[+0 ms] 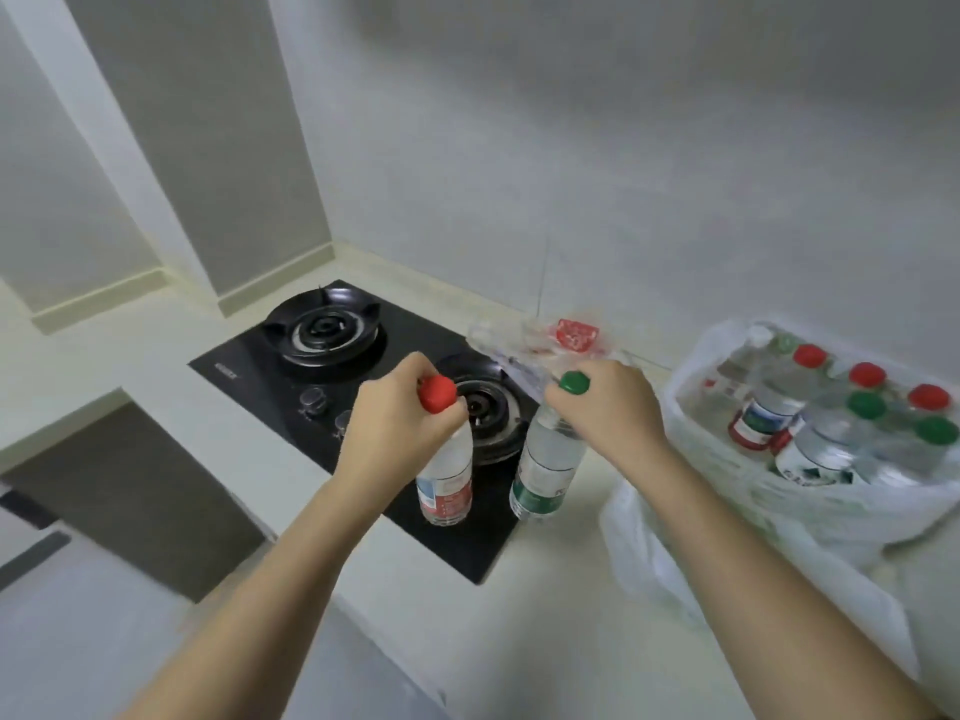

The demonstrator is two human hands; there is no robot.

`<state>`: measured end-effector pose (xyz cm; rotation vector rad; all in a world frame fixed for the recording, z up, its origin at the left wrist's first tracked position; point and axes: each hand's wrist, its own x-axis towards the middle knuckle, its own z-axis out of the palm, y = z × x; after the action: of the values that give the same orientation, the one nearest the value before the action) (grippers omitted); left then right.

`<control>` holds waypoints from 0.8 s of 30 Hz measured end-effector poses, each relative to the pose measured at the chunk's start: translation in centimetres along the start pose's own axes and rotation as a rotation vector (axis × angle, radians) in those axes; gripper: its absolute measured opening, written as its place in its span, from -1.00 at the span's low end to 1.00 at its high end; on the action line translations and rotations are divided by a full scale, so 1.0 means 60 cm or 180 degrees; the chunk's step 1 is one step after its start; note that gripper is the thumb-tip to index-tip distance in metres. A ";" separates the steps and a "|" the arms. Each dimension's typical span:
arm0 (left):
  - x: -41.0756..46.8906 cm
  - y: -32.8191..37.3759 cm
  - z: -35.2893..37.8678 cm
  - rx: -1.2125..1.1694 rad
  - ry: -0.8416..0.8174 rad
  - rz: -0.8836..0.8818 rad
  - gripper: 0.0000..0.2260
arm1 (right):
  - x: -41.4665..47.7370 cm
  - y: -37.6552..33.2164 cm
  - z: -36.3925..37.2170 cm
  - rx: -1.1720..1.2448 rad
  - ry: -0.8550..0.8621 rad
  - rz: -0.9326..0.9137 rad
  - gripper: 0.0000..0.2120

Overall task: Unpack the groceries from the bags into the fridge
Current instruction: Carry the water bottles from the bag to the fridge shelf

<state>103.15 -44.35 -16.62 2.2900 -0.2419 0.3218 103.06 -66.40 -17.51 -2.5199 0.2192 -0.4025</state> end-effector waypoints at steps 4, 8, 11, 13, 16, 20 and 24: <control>-0.064 -0.077 0.013 0.0173 -0.0009 -0.0423 -0.82 | -0.049 0.021 0.068 -0.0041 -0.0333 0.0130 -0.64; -0.106 -0.112 0.032 0.0272 -0.0061 -0.0630 -0.80 | -0.083 0.034 0.099 -0.0057 -0.0316 0.0230 -0.63; -0.122 -0.122 0.043 0.0233 0.0066 -0.0669 -0.80 | -0.091 0.032 0.108 0.0020 -0.0164 0.0231 -0.66; -0.128 -0.122 0.049 0.0128 0.0173 -0.0674 -0.80 | -0.096 0.031 0.112 0.0082 -0.0108 0.0201 -0.69; -0.136 -0.120 0.059 -0.0010 0.0257 -0.0646 -0.80 | -0.103 0.037 0.118 0.0174 0.0078 0.0121 -0.69; -0.141 -0.122 0.069 -0.0047 0.0491 -0.0676 -0.78 | -0.107 0.041 0.130 0.0241 0.0311 0.0221 -0.67; -0.159 -0.132 0.087 -0.0179 0.0782 -0.0636 -0.80 | -0.114 0.049 0.149 0.0258 0.0437 0.0363 -0.74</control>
<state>97.07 -42.29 -28.43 2.1722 0.1010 0.4808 99.39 -62.57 -27.87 -2.3893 0.3899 -0.5282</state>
